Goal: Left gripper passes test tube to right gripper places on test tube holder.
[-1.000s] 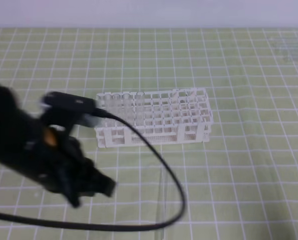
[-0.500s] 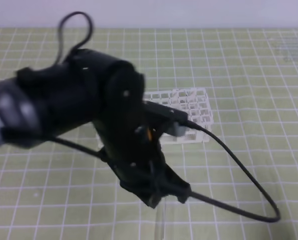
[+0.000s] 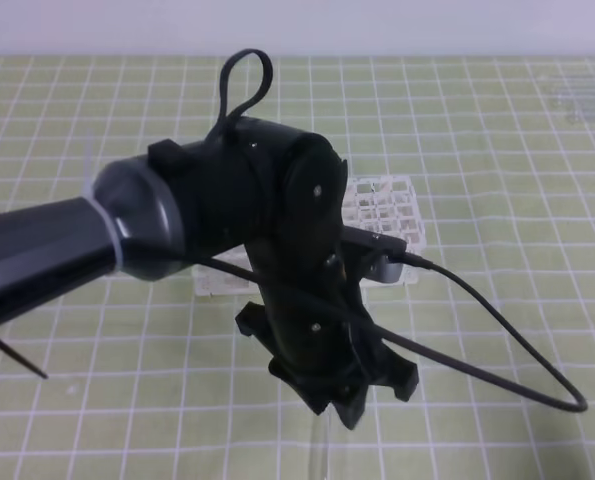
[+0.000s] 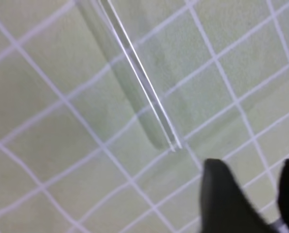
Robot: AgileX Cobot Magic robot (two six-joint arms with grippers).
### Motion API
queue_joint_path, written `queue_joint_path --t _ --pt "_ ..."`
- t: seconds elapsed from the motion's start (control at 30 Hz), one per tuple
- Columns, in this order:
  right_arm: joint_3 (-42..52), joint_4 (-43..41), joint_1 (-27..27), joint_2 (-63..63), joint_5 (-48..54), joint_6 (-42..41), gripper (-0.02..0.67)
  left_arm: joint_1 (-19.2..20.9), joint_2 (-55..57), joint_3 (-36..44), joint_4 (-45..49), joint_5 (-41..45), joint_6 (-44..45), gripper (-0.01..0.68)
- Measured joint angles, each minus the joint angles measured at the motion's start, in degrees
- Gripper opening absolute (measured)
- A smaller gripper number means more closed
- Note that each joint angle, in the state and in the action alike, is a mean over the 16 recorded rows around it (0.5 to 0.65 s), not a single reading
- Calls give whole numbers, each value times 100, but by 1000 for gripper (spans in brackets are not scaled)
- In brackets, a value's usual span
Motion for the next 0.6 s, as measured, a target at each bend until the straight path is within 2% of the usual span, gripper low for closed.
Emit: queue_joint_path --t 0.17,0.3,0.37,0.6 --pt "0 0 0 0 0 0 -18 -4 197 2 -12 53 -480 348" --pt "0 0 0 0 0 0 -18 -46 341 5 111 70 -972 416" --pt "0 0 0 0 0 0 -18 -79 391 10 197 83 -1207 437" --pt "0 0 0 0 0 0 -18 -232 506 83 500 -102 -1783 439"
